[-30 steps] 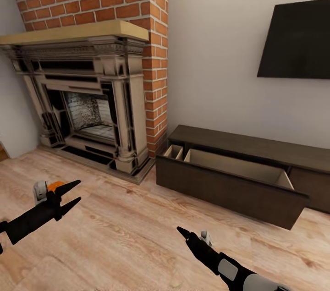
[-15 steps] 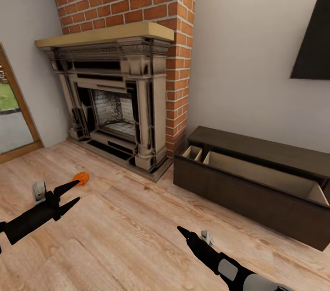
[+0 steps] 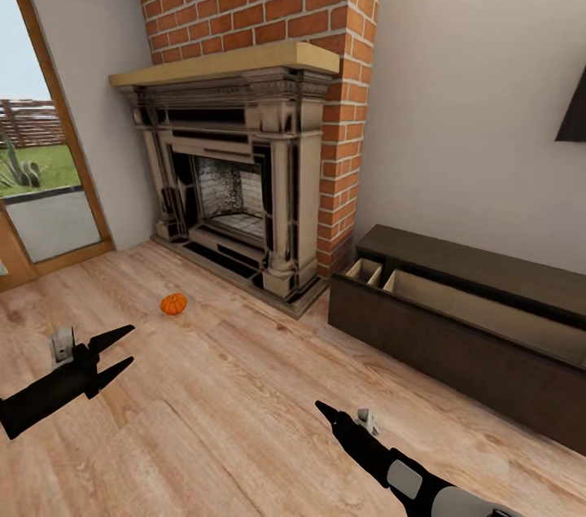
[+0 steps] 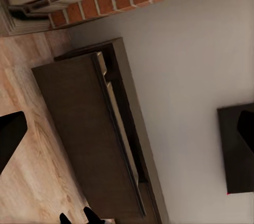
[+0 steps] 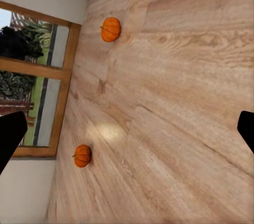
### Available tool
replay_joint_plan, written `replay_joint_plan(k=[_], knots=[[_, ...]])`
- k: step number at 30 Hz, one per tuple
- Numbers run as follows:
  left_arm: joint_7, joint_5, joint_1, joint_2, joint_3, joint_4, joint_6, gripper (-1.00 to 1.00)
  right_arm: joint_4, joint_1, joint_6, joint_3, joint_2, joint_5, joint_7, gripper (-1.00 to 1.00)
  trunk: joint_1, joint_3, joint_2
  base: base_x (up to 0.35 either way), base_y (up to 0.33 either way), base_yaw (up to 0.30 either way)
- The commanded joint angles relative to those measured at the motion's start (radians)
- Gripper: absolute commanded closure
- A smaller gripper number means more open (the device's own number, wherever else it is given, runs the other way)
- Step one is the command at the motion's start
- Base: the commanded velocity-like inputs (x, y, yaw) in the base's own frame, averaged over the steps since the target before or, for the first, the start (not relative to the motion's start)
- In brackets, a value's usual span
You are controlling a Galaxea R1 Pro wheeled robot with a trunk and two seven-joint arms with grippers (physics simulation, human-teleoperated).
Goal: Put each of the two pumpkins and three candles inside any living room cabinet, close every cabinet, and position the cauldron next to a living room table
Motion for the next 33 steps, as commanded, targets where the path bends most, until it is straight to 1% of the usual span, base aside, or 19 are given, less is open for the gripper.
replay_joint_plan(k=[1,4,7,10,14,19,26,29,33], knots=[[-0.01,-0.01,-0.001,0.001,0.001,0.005,0.004,-1.0,0.001,-0.001,0.007,0.005,0.0,-0.01,0.004,-1.0,0.0,-0.001,0.0,-0.005,0.0,0.01],[-0.01,-0.01,-0.001,0.001,0.001,0.013,0.004,-1.0,0.002,-0.001,0.006,0.005,0.0,-0.01,0.005,-1.0,0.0,-0.001,0.0,-0.002,0.0,0.003],[-0.01,-0.011,-0.001,0.001,0.0,0.014,0.004,-1.0,0.001,-0.001,-0.018,0.005,0.0,-0.01,0.007,-1.0,0.0,-0.001,0.0,0.02,0.0,0.001],[-0.01,-0.012,-0.001,0.001,0.0,0.014,0.004,-1.0,0.001,-0.001,-0.038,0.006,0.0,-0.01,0.012,-1.0,0.0,-0.001,0.0,0.171,0.0,0.0],[-0.01,-0.012,-0.001,0.001,0.001,0.015,0.004,-1.0,0.001,-0.001,-0.042,0.006,0.0,-0.01,0.025,-1.0,0.0,-0.001,0.0,0.255,0.0,0.0],[-0.01,-0.012,-0.001,0.002,0.001,0.015,0.004,-1.0,0.001,-0.001,-0.051,0.035,0.0,-0.011,0.034,-1.0,0.0,-0.001,0.0,0.244,0.0,0.0],[-0.009,-0.012,-0.002,0.002,0.001,0.015,0.004,-1.0,0.001,-0.001,-0.065,0.04,-0.001,-0.012,0.033,-1.0,0.0,-0.001,0.0,0.081,0.0,0.002],[-0.01,-0.013,-0.001,0.001,0.0,0.015,0.004,-1.0,0.001,-0.001,-0.063,0.04,0.001,-0.012,0.025,-1.0,0.0,-0.001,0.0,0.008,0.0,0.085],[-0.01,-0.013,-0.002,0.001,0.0,0.015,0.004,-1.0,0.001,-0.001,-0.061,0.04,0.002,-0.012,0.016,-1.0,0.0,-0.001,0.0,0.002,0.0,0.225]])
